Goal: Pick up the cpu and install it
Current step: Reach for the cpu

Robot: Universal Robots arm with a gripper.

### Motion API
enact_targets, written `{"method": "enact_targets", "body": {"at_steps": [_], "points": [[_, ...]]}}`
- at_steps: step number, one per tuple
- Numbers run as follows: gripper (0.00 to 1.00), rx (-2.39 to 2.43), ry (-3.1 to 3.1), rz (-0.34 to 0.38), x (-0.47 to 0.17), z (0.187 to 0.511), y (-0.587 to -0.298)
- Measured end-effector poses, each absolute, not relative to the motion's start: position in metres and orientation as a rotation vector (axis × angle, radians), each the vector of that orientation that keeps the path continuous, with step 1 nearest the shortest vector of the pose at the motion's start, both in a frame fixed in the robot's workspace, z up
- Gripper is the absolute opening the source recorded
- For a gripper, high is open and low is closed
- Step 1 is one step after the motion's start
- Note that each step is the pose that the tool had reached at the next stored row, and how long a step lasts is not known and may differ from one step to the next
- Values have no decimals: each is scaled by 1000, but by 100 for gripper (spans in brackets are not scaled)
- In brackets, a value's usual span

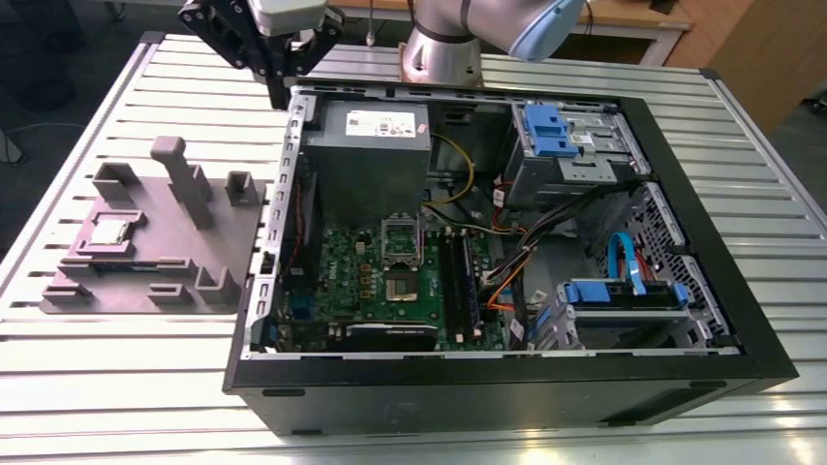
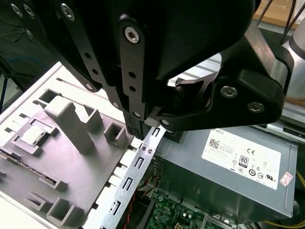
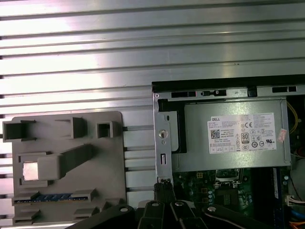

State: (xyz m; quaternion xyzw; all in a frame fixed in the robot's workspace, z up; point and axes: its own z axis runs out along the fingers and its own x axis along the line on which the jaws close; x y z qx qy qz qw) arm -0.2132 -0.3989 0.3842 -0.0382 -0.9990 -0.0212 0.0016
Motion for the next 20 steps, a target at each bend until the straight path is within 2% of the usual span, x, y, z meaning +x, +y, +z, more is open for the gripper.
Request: {"method": "enact_targets", "body": {"at_steps": [20], "points": [[10, -120, -3132, -66, -230, 380, -399]]}}
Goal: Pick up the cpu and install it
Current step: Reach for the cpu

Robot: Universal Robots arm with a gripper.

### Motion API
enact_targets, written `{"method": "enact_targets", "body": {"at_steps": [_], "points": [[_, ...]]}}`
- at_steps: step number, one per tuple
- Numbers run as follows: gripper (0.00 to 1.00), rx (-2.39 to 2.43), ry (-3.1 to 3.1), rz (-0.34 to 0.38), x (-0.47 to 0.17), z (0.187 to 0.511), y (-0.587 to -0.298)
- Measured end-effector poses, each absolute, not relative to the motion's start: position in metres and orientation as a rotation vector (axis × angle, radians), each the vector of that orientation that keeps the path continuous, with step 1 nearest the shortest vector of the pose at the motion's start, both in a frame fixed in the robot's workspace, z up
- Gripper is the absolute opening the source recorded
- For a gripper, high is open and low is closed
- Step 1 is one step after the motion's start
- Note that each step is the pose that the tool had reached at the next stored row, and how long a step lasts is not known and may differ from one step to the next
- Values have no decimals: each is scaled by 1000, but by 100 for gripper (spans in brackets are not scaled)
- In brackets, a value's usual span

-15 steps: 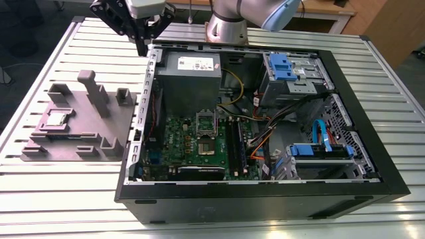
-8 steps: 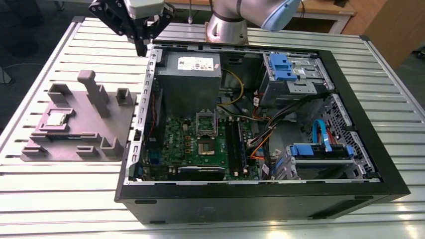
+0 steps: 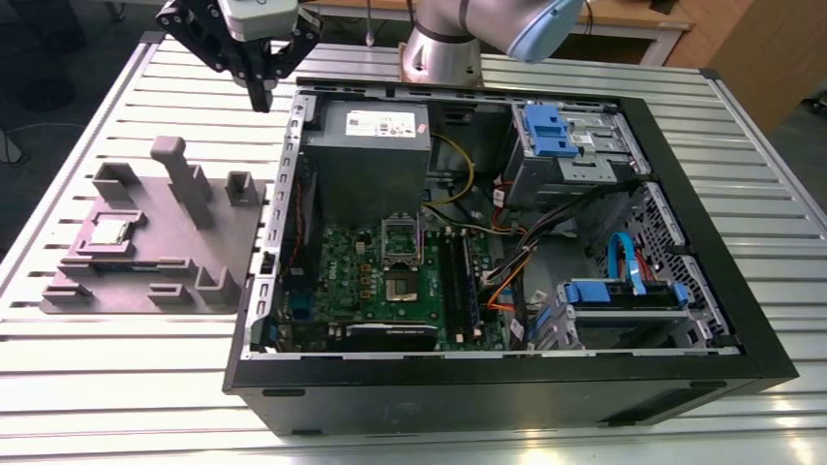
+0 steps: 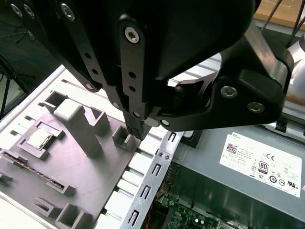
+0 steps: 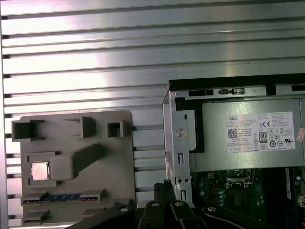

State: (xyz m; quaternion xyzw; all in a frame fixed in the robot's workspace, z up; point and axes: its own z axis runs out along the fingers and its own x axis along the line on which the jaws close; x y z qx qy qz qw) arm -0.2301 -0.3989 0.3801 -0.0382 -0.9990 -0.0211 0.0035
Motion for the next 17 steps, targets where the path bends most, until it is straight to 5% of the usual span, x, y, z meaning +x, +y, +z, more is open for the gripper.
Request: {"method": "enact_targets", "body": {"at_steps": [17], "points": [[10, -120, -3132, -66, -236, 380, -399]]}}
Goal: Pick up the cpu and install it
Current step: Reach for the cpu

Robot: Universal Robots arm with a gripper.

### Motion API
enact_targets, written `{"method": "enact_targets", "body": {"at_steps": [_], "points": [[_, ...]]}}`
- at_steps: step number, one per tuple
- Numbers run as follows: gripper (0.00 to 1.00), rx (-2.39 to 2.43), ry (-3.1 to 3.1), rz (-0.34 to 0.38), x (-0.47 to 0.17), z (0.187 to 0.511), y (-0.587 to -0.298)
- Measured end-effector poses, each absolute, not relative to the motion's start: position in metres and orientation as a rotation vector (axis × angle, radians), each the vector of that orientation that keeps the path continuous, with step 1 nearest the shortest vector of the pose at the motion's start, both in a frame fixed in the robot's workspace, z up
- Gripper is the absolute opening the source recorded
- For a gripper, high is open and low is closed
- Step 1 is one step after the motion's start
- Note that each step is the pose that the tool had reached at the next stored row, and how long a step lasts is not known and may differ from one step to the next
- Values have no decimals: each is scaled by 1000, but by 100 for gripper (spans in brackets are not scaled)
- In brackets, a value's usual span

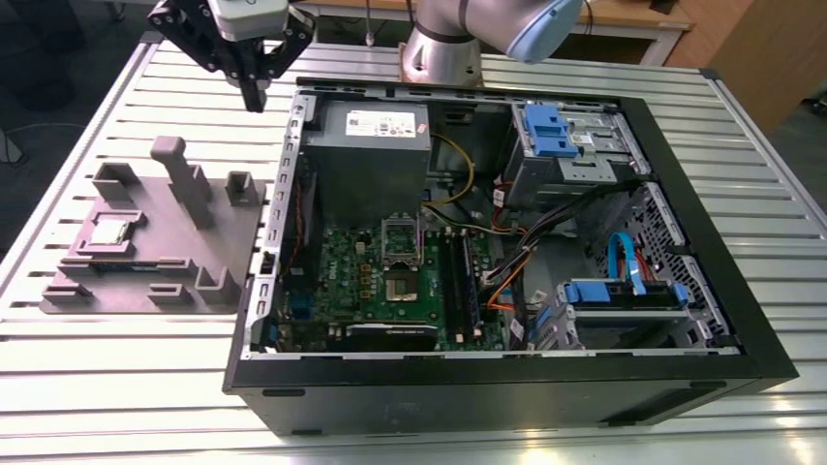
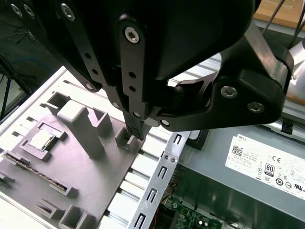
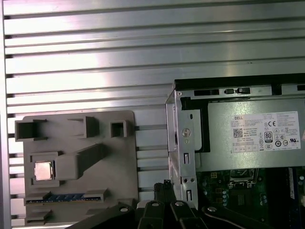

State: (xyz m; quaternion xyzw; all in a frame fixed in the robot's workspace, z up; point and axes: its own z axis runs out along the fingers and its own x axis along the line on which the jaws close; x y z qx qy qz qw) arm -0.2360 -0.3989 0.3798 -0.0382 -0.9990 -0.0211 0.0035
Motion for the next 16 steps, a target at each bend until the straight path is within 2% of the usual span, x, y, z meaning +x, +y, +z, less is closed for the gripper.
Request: {"method": "enact_targets", "body": {"at_steps": [16], "points": [[10, -120, -3132, -66, -241, 379, -399]]}}
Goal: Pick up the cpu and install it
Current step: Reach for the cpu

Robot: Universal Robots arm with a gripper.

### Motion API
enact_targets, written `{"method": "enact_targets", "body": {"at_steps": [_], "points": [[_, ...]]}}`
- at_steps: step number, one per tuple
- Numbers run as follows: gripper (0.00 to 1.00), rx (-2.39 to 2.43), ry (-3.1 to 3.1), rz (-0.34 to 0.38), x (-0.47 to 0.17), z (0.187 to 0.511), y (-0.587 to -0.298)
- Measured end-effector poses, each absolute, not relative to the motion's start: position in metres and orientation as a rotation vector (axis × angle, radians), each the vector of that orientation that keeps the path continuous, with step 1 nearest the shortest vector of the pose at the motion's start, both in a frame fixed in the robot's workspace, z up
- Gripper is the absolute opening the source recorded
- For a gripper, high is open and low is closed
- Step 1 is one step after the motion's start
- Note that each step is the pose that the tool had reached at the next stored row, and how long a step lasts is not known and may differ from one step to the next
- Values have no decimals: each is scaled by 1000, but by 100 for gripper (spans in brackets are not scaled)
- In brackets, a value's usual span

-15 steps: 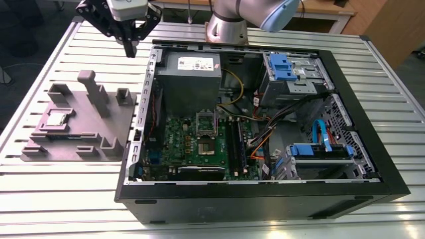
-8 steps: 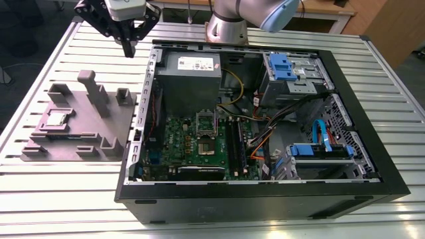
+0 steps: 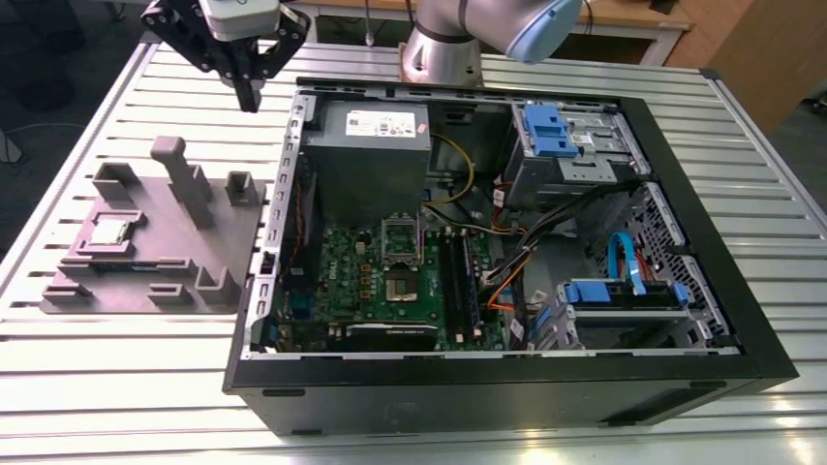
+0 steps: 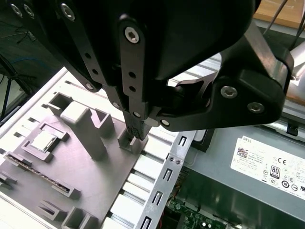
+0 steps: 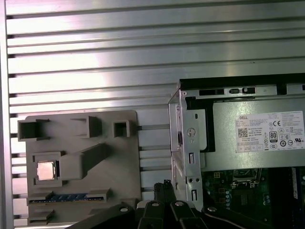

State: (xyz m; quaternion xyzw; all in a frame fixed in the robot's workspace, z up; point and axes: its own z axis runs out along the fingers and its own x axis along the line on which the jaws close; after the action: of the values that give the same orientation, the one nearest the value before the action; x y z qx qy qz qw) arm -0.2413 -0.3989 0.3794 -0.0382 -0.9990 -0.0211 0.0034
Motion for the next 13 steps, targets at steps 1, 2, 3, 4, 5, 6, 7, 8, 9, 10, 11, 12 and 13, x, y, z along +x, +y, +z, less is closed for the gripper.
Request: {"method": "enact_targets", "body": {"at_steps": [1, 2, 3, 4, 5, 6, 7, 8, 9, 10, 11, 12, 13], "points": [[10, -120, -3132, -66, -242, 379, -399], [10, -120, -3132, -66, -242, 379, -399], [10, -120, -3132, -66, -243, 379, -399], [10, -120, -3132, -66, -244, 379, -399], [10, -120, -3132, -66, -245, 379, -399], [10, -120, -3132, -66, -246, 379, -399], [10, -120, -3132, -66, -247, 379, -399], [10, -120, -3132, -66, -248, 379, -399], [10, -120, -3132, -66, -249, 379, -399], [10, -120, -3132, -66, -249, 379, -399], [10, -120, -3132, -66, -250, 379, -399], [10, -120, -3132, -66, -251, 379, -399], [10, -120, -3132, -66, -252, 379, -399]]}}
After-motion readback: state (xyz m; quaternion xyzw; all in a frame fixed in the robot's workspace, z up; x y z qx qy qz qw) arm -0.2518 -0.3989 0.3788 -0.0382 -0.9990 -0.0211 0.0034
